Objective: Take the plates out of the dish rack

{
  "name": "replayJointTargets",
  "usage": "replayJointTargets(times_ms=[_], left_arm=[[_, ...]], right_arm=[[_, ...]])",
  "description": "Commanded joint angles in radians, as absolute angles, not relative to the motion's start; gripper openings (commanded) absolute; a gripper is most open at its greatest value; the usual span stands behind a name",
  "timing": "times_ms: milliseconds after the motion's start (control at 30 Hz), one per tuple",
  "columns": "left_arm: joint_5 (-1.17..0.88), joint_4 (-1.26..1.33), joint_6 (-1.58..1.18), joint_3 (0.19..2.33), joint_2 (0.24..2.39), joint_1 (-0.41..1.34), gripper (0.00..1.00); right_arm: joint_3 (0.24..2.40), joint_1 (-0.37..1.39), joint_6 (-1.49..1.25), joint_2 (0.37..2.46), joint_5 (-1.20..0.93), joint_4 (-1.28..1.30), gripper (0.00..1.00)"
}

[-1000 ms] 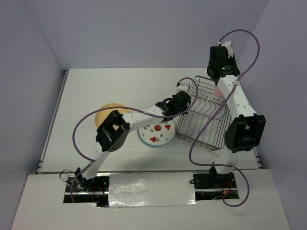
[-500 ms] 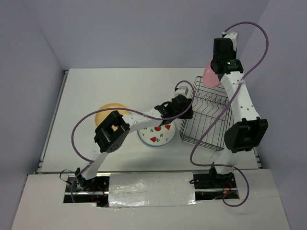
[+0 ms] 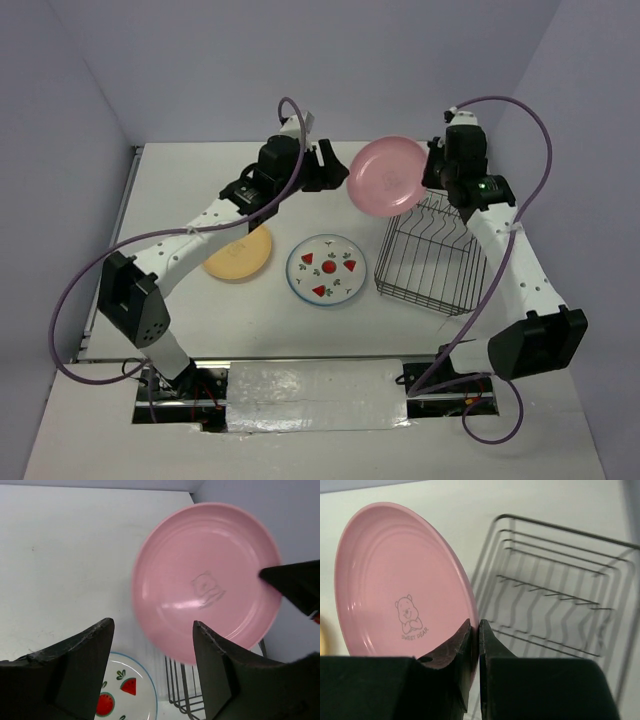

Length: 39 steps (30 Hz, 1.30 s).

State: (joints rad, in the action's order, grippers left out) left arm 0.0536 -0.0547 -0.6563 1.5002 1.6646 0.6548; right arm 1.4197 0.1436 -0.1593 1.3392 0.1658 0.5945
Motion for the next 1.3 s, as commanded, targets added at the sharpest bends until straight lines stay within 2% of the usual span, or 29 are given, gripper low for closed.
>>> replayJointTargets(times_ms=[0,100,400,600,833,1033,1267], left_arm=[[0.052,-0.156,-0.58,1.528,1.641,0.686,0.76],[0.143,-0.219,-0.572,1.536,1.637,0.678,0.75],[0.156,-0.242,-0.568,1.477,1.638,0.64,0.7],[0.207,-0.245,-0.548,1.443,1.643,0.632,0.65],[0.259,-0.259,-0.517,1.405,1.54,0.629,0.75],[0.219,-0.304,-0.5,1.42,1.534,0.597,0.73],[0.137,-0.203,-0.508,1.338,1.543,0.566,0.69]], right_arm=[[1.353,0.199,-0.225,1.27,0.009,0.433,0.0],[1.286,0.222,-0.253,1.239,-0.046,0.362,0.0],[1.23,0.267,-0.319,1.223,-0.147,0.261,0.0],[1.229,0.285,-0.31,1.236,-0.138,0.256,0.0],[1.249,0.287,-0.264,1.264,-0.061,0.282,0.0],[1.235,0.287,-0.252,1.244,-0.046,0.278,0.0],[1.207,0.287,-0.262,1.241,-0.071,0.247,0.0]])
